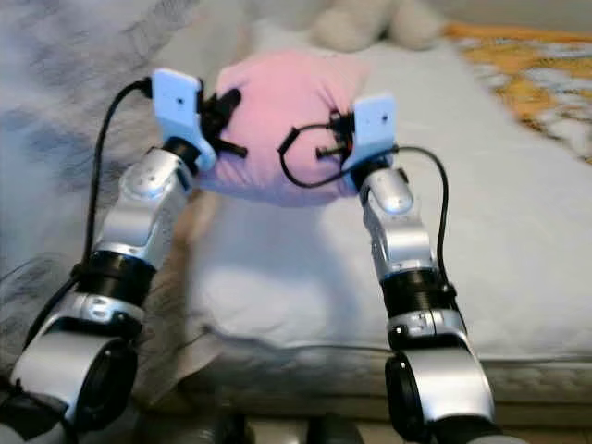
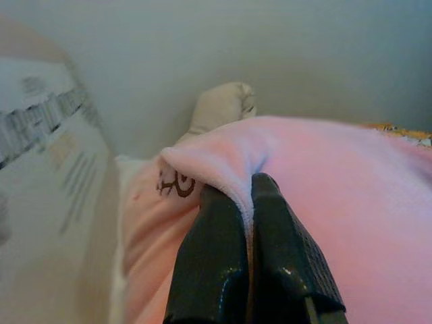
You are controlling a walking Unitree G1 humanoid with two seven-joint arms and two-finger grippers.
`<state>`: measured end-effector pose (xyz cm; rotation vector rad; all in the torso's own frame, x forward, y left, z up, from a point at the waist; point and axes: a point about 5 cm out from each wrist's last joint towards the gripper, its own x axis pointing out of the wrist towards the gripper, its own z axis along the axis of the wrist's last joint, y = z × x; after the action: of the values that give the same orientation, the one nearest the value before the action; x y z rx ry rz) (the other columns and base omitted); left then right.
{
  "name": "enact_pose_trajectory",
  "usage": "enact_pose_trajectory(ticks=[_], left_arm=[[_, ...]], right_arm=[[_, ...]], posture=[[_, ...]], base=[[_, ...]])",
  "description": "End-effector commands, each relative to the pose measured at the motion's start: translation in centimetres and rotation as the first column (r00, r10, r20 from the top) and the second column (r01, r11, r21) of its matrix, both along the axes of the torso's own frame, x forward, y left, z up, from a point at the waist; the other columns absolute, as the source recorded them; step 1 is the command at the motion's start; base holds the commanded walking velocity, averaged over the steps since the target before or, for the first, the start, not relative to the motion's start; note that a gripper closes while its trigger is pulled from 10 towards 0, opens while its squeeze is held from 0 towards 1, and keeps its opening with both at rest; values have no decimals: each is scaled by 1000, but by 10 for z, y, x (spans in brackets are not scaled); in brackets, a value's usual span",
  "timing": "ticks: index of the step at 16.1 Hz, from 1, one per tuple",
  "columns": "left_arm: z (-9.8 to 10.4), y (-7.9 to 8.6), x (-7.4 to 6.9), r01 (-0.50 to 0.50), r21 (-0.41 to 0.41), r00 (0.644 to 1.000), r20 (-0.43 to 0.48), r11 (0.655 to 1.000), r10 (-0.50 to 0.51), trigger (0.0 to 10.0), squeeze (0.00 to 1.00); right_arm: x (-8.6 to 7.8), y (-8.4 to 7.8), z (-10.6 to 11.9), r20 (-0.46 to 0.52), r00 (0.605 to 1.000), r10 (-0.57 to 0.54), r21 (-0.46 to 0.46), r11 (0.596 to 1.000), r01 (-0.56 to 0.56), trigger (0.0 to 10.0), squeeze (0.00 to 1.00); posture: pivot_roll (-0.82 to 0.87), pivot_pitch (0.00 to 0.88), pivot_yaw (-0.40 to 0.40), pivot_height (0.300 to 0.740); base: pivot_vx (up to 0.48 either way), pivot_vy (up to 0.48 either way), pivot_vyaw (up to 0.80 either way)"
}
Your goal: Clean up the room
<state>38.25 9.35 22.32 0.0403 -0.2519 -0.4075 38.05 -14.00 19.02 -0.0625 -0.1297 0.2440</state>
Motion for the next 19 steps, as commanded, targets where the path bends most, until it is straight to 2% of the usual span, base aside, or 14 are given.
enact_pose_trajectory(ticks=[1, 4, 5, 6, 7, 8, 11, 13, 15, 18, 19], left_arm=[[8, -5, 0, 15, 38, 999, 28, 999, -16, 0, 0], [7, -14, 0, 55, 43, 998, 12, 998, -56, 0, 0], [5, -24, -1, 96, 49, 995, -5, 994, -96, 0, 0], [3, -28, -1, 110, 50, 994, -26, 993, -109, 0, 0], [0, -30, -1, 111, 57, 993, -41, 992, -109, 7137, 0], [-2, -33, -1, 122, 61, 991, -56, 991, -119, 10000, 0], [-3, -32, 4, 71, 24, 995, -74, 997, -69, 10000, 0], [-4, -34, 7, 25, 3, 996, -85, 1000, -25, 10000, 0], [-9, -33, 10, -24, 12, 995, -100, 1000, 25, 10000, 0], [-11, -22, 17, -110, -4, 987, -118, 994, 109, 10000, 0], [-8, -12, 22, -175, -2, 978, -118, 985, 173, 10000, 0]], right_arm=[[2, -4, 10, 35, 999, -10, 28, 1000, 9, 0, 0], [4, -8, 4, 6, 1000, -15, 22, 1000, 15, 0, 0], [6, -12, 2, -8, 999, -43, -12, 999, 43, 0, 0], [6, -12, 1, -12, 999, -48, -36, 998, 47, 10000, 0], [6, -13, -1, -16, 999, -48, -46, 998, 48, 10000, 0], [6, -15, -3, -25, 998, -56, -43, 998, 54, 10000, 0], [11, -28, -10, -59, 995, -83, -68, 995, 79, 10000, 0], [16, -36, -6, -66, 994, -86, -112, 991, 78, 10000, 0], [19, -37, -3, -74, 993, -90, -115, 990, 81, 10000, 0], [21, -37, -4, -77, 992, -99, -114, 989, 89, 10000, 0], [23, -32, -4, -80, 993, -89, -138, 987, 77, 10000, 0]], posture=[[22, 1, -36, 710], [15, 19, -29, 710], [7, 28, -26, 710], [2, 30, -24, 710], [-1, 30, -23, 710], [-4, 30, -21, 710], [-6, 44, -15, 710], [0, 59, -18, 710], [7, 72, -24, 710], [27, 104, -31, 710], [33, 127, -31, 710]], base=[[0, 0, 0], [0, 0, 0], [0, 0, 0], [0, 0, 0], [0, 0, 0], [0, 0, 0], [0, 0, 0], [0, 0, 0], [0, 0, 0], [0, 0, 0], [0, 0, 0]])
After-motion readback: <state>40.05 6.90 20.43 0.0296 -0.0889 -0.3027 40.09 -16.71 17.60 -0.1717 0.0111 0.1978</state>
